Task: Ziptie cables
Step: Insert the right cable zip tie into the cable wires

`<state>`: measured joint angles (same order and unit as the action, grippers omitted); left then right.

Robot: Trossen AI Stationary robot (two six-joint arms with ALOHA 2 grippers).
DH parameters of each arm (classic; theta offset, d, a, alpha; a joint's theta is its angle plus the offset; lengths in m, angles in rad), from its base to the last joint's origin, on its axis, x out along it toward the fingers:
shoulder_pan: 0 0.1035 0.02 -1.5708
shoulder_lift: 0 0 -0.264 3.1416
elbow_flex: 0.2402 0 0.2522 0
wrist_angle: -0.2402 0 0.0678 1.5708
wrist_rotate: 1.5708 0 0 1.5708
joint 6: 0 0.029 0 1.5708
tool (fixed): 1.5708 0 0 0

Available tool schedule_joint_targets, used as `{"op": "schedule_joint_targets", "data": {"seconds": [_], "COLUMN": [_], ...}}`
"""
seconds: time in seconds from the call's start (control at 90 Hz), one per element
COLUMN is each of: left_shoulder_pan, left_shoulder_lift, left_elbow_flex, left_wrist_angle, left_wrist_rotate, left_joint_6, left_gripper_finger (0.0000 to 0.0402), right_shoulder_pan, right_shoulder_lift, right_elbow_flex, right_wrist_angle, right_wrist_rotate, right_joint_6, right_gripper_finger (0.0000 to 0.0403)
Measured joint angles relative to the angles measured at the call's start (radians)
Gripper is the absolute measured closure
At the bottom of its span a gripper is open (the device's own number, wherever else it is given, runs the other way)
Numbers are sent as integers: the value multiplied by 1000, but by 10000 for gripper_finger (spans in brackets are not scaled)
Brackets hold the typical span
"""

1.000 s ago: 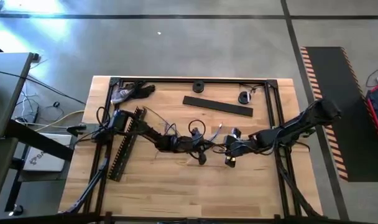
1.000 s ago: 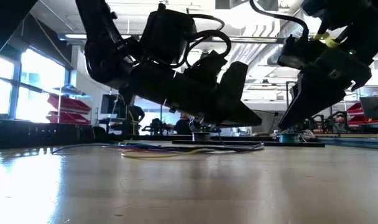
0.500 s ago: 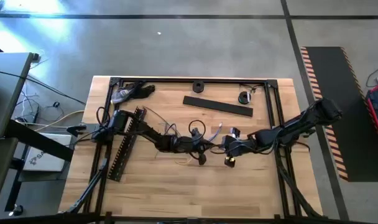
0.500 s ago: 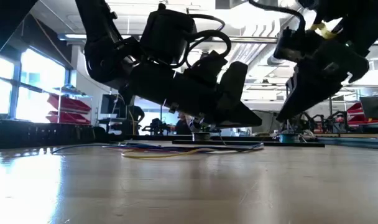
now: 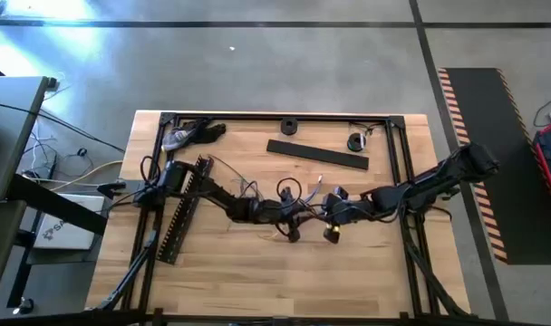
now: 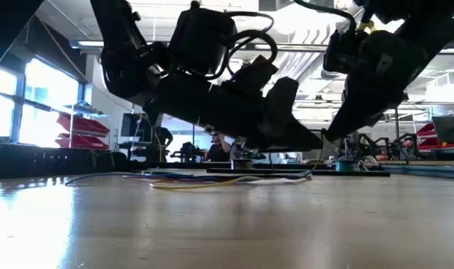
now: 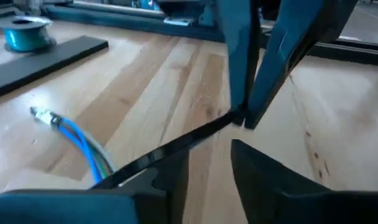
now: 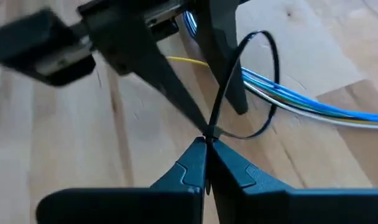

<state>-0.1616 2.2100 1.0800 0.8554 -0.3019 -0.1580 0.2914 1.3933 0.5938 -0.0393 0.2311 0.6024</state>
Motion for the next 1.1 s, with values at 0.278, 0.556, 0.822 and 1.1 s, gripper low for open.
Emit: {"op": "schedule_joint_targets", "data": {"seconds": [0.278,0.556,0.822,1.1], "left_shoulder_pan": [-20,-22,-31,-37], "left_shoulder_lift": [0,-22,-137,-163], "left_elbow_flex": [15,18,17,18], "left_wrist_angle": [-12,-80,-311,-260], "left_wrist_rotate": [-63,33,187,99], "left_joint_6": [83,2,21,485], "left_gripper_finger": [293,331,326,316], "right_shoulder_pan": [-12,-18,-37,-37], "right_shoulder_lift": [0,-24,-26,-26], "right_elbow_flex": [0,1,1,1], "right_wrist_angle": [13,-3,-50,-53], "right_wrist_rotate": [-34,-34,-61,-140], "right_joint_6": [30,49,38,-14], "right_gripper_finger": [402,402,403,403]}}
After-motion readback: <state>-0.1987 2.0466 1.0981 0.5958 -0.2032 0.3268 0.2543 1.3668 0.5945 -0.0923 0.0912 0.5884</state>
